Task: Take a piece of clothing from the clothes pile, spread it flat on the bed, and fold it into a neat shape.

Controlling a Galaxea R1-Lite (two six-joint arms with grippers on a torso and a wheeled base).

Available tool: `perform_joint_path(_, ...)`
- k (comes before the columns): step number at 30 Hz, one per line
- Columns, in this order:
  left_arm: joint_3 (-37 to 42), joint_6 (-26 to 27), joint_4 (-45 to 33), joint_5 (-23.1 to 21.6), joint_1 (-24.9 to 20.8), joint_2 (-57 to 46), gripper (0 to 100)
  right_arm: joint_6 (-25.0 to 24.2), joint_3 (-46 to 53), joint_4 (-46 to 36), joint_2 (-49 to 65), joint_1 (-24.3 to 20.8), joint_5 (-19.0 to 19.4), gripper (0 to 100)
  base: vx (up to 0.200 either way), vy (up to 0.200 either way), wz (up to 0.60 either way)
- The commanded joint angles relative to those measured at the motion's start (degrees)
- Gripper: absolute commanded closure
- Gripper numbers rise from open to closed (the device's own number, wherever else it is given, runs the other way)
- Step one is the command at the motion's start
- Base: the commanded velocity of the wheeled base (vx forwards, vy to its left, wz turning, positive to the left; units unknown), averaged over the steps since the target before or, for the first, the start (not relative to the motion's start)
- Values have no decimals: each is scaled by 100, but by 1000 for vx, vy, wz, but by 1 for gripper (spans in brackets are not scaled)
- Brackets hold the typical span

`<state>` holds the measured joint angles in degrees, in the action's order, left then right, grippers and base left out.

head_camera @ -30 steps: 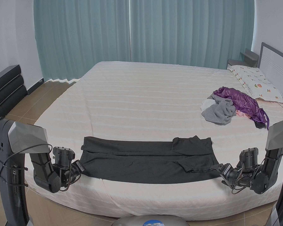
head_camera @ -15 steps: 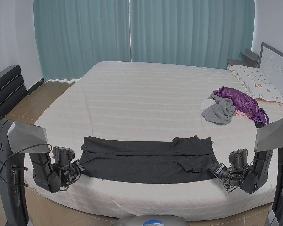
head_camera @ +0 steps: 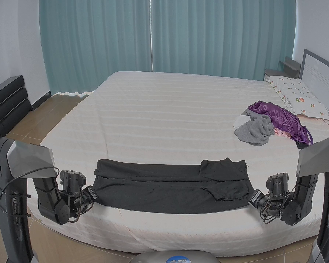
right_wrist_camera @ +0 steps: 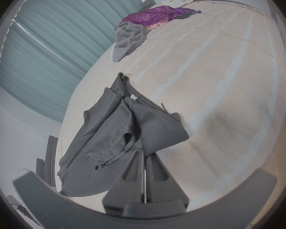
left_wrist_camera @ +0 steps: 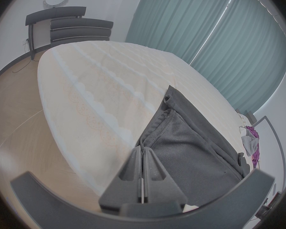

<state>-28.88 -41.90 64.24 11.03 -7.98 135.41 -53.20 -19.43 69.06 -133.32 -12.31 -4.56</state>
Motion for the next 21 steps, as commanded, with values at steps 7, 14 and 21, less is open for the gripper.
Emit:
perform_joint_path(7,163,112,-52,-13,122,-410,100,38,273,-15,552,97,87,100,0,0,0)
perform_joint_path(14,357,323,-61,-13,131,-446,100,240,484,-15,605,106,113,100,0,0,0)
perform_joint_path(21,489,402,-70,-13,122,-410,100,512,678,-15,552,89,219,100,0,0,0)
